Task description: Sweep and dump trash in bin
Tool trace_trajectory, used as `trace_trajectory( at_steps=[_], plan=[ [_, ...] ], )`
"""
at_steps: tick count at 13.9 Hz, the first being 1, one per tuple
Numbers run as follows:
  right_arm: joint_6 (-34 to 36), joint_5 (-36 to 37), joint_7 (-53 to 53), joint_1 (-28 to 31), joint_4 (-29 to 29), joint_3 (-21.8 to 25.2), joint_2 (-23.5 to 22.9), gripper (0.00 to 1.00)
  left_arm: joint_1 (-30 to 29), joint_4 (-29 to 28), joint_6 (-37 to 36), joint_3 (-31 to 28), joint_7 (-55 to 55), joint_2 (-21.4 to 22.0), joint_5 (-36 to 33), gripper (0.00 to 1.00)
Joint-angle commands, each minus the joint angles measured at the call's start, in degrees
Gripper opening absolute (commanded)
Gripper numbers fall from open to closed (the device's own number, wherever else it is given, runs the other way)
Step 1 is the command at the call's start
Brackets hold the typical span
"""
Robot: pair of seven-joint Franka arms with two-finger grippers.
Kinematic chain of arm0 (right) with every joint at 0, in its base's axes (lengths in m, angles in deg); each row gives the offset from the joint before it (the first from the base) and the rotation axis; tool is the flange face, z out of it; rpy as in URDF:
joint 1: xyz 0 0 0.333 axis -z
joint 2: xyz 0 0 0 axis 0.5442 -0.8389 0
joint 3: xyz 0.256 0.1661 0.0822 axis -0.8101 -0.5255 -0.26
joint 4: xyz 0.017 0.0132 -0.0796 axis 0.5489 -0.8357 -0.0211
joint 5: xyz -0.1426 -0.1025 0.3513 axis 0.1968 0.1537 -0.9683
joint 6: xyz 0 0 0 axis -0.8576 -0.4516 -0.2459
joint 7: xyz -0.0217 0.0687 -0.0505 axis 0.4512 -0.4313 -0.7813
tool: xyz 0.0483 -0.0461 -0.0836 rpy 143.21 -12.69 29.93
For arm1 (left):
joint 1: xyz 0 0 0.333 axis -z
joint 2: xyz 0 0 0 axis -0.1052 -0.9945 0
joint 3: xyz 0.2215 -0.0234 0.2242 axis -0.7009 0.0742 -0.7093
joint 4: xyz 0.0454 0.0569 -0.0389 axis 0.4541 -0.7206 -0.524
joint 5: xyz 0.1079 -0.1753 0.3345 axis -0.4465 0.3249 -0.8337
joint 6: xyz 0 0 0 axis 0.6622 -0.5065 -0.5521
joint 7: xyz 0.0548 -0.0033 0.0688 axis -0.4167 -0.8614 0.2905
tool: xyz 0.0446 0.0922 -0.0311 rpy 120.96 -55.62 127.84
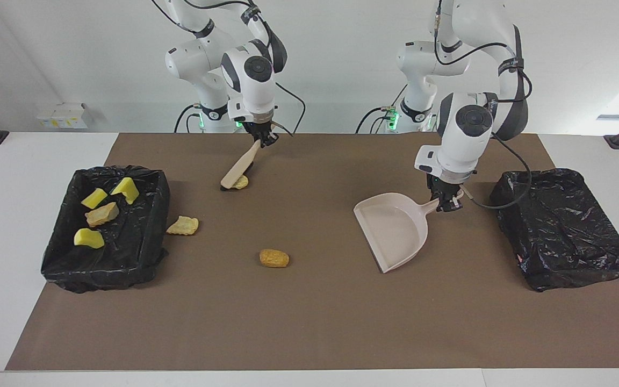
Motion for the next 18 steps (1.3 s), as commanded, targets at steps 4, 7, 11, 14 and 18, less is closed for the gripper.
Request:
trace_trajectory(
  at_steps=[4, 7, 11, 14, 18],
  plan=[
    [-3.51, -3.04, -18.17, 2.99, 14.9, -0.4, -12.35, 0.0, 0.8, -2.12, 2.6, -0.4, 3.82, 1.9, -0.02, 0.0],
    [7.27, -1.81, -18.19, 3.15, 25.09, -0.32, -15.36, 0.0, 2.73, -2.47, 4.55, -0.31, 5.94, 1.12, 1.56, 0.0],
    [14.78, 10.38, -19.68, 7.02, 28.47, -0.23, -15.27, 0.0, 5.1, -3.79, 5.52, -0.4, 7.43, 1.46, 4.45, 0.0],
    [17.85, 20.21, -25.81, 13.6, 26.63, -0.31, -14.57, 0.0, 8.52, -5.46, 5.25, -0.4, 13.58, 2.6, 4.99, 0.0],
    [14.28, 27.1, -36.52, 22.3, 18.91, -0.31, -10.88, 0.0, 8.97, -5.46, 5.34, -0.4, 14.73, 2.6, 5.08, 0.0]
  ],
)
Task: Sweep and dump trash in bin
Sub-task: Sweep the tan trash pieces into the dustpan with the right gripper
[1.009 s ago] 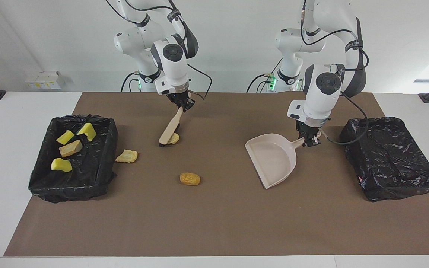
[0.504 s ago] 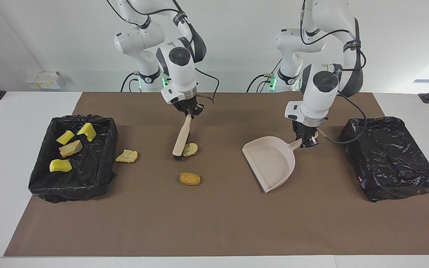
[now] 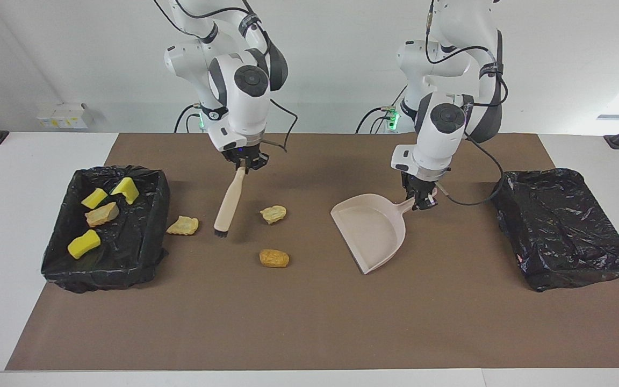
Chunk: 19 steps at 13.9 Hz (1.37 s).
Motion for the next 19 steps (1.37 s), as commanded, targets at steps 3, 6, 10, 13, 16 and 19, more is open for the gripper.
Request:
trace_trajectory(
  at_steps=[3, 6, 10, 13, 16, 19],
  plan=[
    [-9.7, 2.34, -9.06, 8.17, -9.45, -0.81, 4.19, 0.0, 0.83, -2.24, 1.28, -0.9, 0.51, 1.98, 0.79, 0.0],
    [-12.52, 1.47, -9.41, 7.64, -9.81, -0.99, 3.23, 0.0, 0.83, -2.24, 1.28, -0.9, 0.51, 1.98, 0.79, 0.0],
    [-13.5, -7.91, -14.23, 2.3, -9.2, -0.99, 2.7, 0.0, 0.83, -2.24, 1.28, -0.9, 0.59, 1.98, 0.79, 0.0],
    [-16.05, -16.0, -16.62, -2.01, -7.8, -1.08, 1.65, 0.0, 0.83, -2.24, 1.2, -0.9, 0.59, 1.98, 0.79, 0.0],
    [-21.29, -21.2, -11.9, -7.46, -6.65, -1.08, -2.73, 0.0, 1.44, -2.24, 1.02, -0.9, 0.59, 2.06, 0.79, 0.0],
    [-24.48, -25.06, -0.32, -12.82, -3.94, -1.52, -7.13, 0.0, 2.68, -2.94, 0.93, -0.9, 0.68, 2.59, 0.79, 0.0]
  ],
)
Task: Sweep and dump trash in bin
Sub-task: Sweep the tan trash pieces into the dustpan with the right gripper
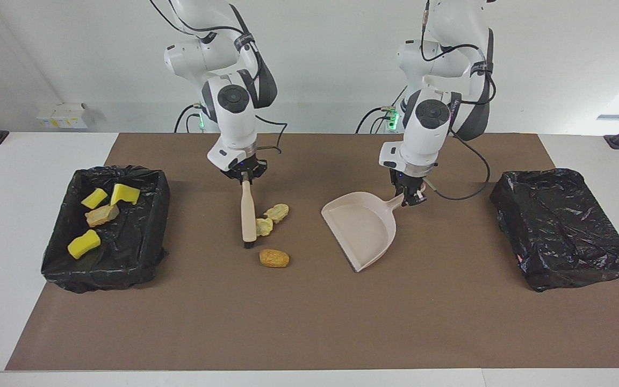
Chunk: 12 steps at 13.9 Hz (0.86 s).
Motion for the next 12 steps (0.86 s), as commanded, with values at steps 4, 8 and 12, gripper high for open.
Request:
trace_trajectory(
  at_steps=[4, 8, 12],
  plan=[
    [-2.57, -6.44, 14.49, -9.12, 9.79, -0.2, -10.03, 0.0, 2.79, -4.22, 0.93, -0.83, 1.46, 3.42, 0.66, 0.0],
    [0.14, -17.84, 8.89, -12.47, 17.42, -1.51, -12.76, 0.0, 3.5, -4.22, 1.02, -0.83, 2.43, 3.59, 0.66, 0.0],
    [1.38, -24.98, 6.84, -12.56, 24.38, -1.52, -14.26, 0.0, 3.5, -4.22, 1.19, -0.83, 2.78, 3.59, 0.66, 0.0]
  ],
)
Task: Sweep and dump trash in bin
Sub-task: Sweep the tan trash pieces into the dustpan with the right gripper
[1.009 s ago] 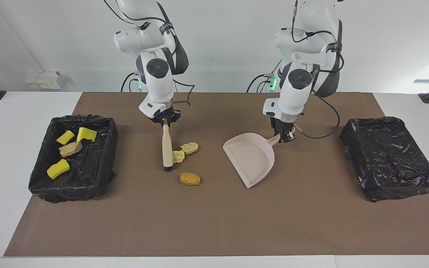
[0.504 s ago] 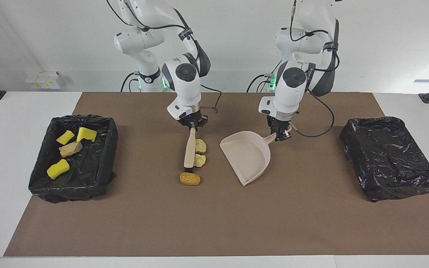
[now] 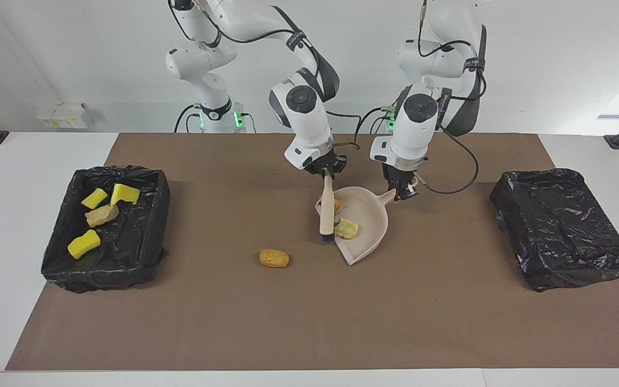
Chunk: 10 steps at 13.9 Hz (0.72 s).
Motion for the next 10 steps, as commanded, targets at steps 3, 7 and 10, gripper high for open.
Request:
trace_trajectory(
  at_steps=[3, 7, 10],
  plan=[
    [8.85, -1.63, -1.7, 2.77, 4.33, 0.54, 1.1, 0.0, 0.81, -2.05, 1.54, -0.8, 3.51, 1.86, 1.1, 0.0],
    [16.08, 12.58, -1.61, 7.43, 4.51, 0.55, 3.74, 0.0, 0.54, -1.88, 1.98, -1.06, 4.83, 1.6, 5.75, 0.0],
    [16.01, 21.56, -2.49, 13.75, 3.46, 0.2, 3.48, 0.0, 0.63, -1.88, 2.07, -1.06, 6.6, 1.6, 6.2, 0.0]
  ],
)
